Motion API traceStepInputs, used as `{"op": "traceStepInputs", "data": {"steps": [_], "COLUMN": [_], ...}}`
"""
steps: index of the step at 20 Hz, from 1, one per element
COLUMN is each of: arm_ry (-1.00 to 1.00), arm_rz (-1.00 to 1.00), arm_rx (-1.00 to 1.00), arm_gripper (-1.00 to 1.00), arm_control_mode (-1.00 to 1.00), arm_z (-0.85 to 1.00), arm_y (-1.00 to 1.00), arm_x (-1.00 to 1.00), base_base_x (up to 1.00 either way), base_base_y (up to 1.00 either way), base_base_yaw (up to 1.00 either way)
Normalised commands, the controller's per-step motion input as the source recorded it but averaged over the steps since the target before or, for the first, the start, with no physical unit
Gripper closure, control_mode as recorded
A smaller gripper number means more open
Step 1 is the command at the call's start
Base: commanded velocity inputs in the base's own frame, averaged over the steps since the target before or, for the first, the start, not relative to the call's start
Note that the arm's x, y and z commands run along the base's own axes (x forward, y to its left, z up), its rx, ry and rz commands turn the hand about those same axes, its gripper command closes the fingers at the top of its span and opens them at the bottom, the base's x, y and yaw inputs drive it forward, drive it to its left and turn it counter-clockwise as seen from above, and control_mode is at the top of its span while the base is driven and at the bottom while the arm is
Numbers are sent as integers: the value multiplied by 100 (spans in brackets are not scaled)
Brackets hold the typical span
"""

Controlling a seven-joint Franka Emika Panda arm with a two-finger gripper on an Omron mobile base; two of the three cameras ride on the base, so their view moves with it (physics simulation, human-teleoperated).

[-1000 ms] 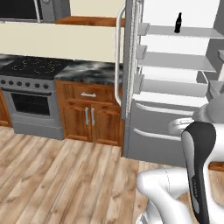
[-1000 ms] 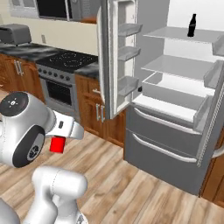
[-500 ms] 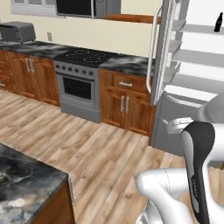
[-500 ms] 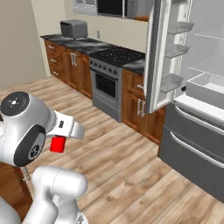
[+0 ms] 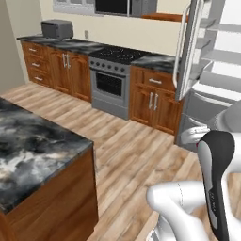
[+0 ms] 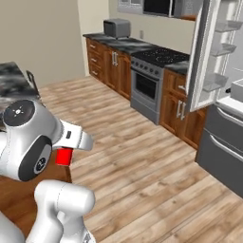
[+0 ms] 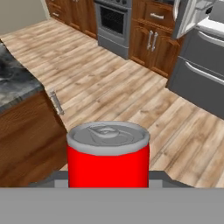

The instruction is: Open the fridge, grab two sodas, and place both sodas inside the bowl with ice on the dining counter.

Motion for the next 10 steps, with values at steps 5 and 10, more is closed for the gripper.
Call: {"op": "traceStepInputs", "data": {"steps": [5,10], "arm_ry": [0,0], "arm_rz": [0,0], "arm_rx": [0,0], "arm_gripper": [100,100], "arm_control_mode": [100,100], "arm_z": [0,0], "arm_y": [0,0], "arm_x": [0,0], "base_base_x": [-64,-19], "base_base_y": [67,96], "base_base_yaw": [9,2]}}
